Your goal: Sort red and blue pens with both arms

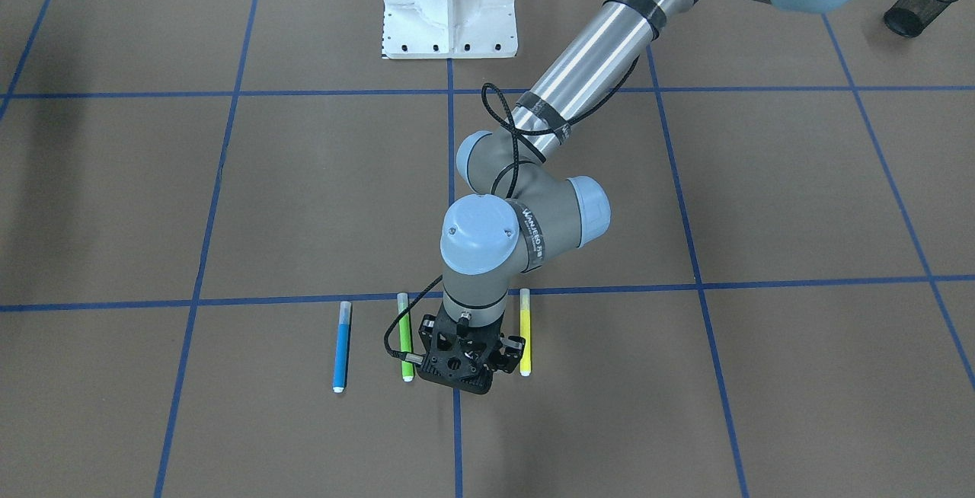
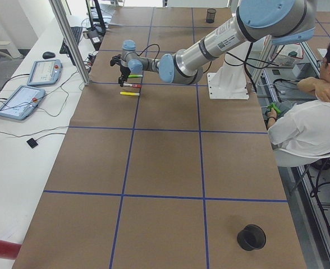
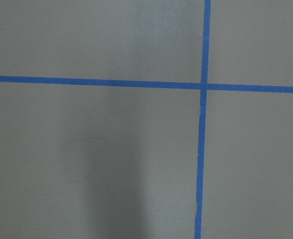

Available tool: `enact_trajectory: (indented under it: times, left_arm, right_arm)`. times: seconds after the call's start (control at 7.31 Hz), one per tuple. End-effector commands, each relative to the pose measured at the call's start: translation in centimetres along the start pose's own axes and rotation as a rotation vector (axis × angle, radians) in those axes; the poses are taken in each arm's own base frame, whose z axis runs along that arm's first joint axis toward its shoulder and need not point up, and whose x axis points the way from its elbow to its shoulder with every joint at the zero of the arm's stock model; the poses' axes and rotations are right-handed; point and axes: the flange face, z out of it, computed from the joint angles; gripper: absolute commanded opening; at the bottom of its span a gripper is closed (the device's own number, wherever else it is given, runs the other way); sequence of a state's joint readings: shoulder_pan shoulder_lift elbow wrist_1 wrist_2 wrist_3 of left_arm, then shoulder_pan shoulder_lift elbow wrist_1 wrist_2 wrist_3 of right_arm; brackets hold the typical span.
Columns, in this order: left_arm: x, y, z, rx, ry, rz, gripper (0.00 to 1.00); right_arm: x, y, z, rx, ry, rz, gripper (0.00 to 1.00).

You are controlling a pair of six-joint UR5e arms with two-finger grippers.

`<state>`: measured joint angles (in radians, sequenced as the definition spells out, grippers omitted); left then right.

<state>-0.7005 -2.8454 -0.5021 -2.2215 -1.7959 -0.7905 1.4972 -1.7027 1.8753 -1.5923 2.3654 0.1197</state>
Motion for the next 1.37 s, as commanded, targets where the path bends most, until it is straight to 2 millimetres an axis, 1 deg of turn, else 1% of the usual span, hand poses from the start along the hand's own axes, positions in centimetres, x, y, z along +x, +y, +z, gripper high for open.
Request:
enact_trajectory:
  times: [0.0, 0.14, 0.27, 0.55, 0.68, 0.82, 1.09, 1.23]
  left_arm:
    - [0.6, 0.5, 0.3, 0.006, 0.004, -0.013, 0.65]
    - [0.6, 0.7, 0.5, 0.002, 0.003, -0.011, 0.59]
    - [0.4, 0.8, 0.8, -0.003, -0.003, -0.012, 0.56]
    - [0.3, 0.9, 0.9, -0.005, -0.005, -0.015, 0.46]
    - [0.3, 0.9, 0.9, -0.005, -0.005, -0.015, 0.16]
    - [0.3, 0.9, 0.9, -0.005, -0.005, -0.015, 0.00]
    - [0.6, 0.6, 0.6, -0.008, 0.005, -0.024, 0.00]
    - [1.2, 0.0, -0.7, -0.007, 0.033, -0.041, 0.00]
  right_arm:
    - [0.0, 0.0, 0.0, -0.001, 0.000, 0.001, 1.00]
    - [0.0, 0.0, 0.0, -0.002, 0.000, 0.002, 1.00]
    - [0.0, -0.1, 0.0, 0.000, 0.000, -0.001, 1.00]
    - [0.0, -0.1, 0.0, 0.001, 0.000, -0.001, 1.00]
    - [-0.1, -0.1, -0.1, 0.001, 0.000, -0.001, 1.00]
    - [-0.1, -0.1, -0.1, 0.002, 0.000, -0.002, 1.00]
    - [-0.2, -0.3, -0.2, 0.004, 0.001, -0.004, 1.00]
    - [-0.2, -0.3, -0.2, 0.004, 0.001, -0.004, 1.00]
